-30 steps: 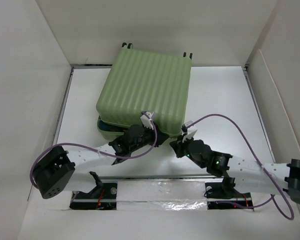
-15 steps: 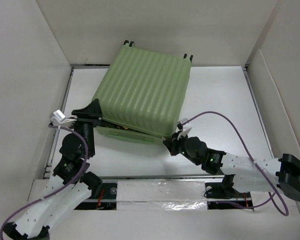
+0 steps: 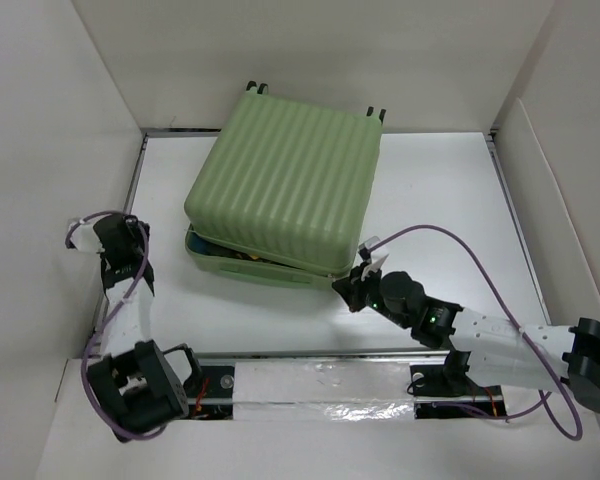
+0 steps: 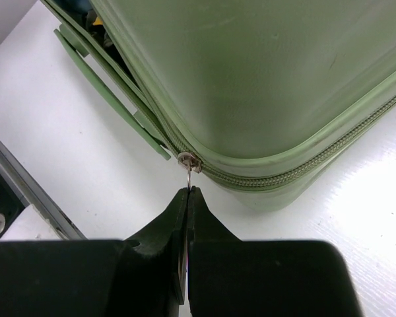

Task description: Pack the luggage

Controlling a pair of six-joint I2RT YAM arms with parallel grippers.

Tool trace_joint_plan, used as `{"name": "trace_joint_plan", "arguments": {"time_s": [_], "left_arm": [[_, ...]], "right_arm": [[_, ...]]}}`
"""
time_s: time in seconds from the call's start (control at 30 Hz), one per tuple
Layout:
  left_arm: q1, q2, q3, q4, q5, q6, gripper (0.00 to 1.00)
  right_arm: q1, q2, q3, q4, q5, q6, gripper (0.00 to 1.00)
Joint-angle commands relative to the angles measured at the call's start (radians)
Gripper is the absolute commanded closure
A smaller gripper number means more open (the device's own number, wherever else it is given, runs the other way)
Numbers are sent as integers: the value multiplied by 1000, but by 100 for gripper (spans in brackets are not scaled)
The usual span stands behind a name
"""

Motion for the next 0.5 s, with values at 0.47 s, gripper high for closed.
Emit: {"name": "trace_joint_plan", "arguments": {"time_s": [0.47], "left_arm": [[-462, 238, -207, 528, 334, -79, 79]], "right_arm": [[159, 391, 389, 144, -106, -140, 100]]}}
